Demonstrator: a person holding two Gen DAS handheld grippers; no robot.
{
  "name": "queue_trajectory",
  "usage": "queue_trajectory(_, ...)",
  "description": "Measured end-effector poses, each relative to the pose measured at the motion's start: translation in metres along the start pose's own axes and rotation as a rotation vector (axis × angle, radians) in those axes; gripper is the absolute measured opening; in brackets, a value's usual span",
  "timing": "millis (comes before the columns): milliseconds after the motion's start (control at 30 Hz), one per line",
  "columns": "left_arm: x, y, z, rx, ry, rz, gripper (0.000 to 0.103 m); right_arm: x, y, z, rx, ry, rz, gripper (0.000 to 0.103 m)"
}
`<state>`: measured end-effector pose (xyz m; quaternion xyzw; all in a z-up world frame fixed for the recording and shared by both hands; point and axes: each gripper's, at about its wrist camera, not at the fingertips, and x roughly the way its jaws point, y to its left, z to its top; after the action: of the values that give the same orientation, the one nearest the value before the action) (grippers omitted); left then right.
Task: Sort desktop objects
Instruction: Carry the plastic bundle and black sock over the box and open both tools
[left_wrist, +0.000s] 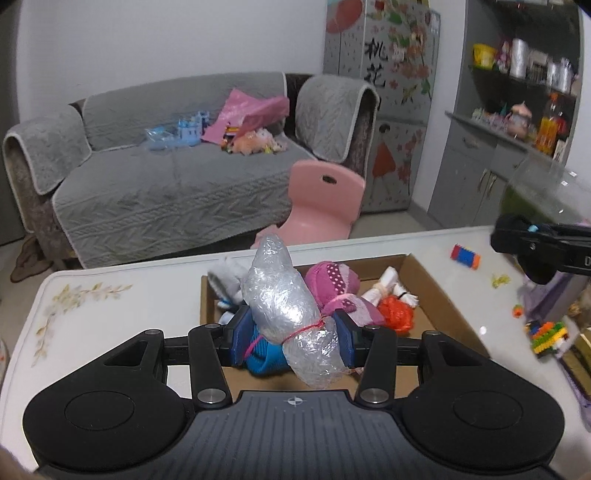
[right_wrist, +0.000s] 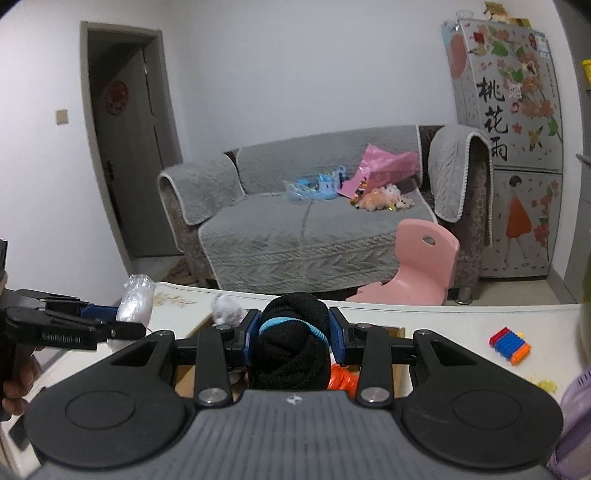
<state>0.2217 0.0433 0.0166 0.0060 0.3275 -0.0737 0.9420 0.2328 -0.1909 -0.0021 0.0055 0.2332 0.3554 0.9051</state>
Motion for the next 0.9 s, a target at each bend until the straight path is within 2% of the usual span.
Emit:
queue_trajectory(433,0.098,-0.004,0.016,0.048,0.104,0.027,0.053,0.076,-0.002,-0.015,-0.027,0.133,-0.046,0.035)
queue_trajectory(733,0.121,0.001,0.017,0.041,0.128,0.015,0.055,0.104,0.003,-0.027,-0.056,0.188,-0.066,0.035)
queue_trajectory(900,0.121,0.005,0.015,0.014,0.130,0.032,0.066,0.111,0.005,-0.031,-0.070,0.210,-0.072,0.036)
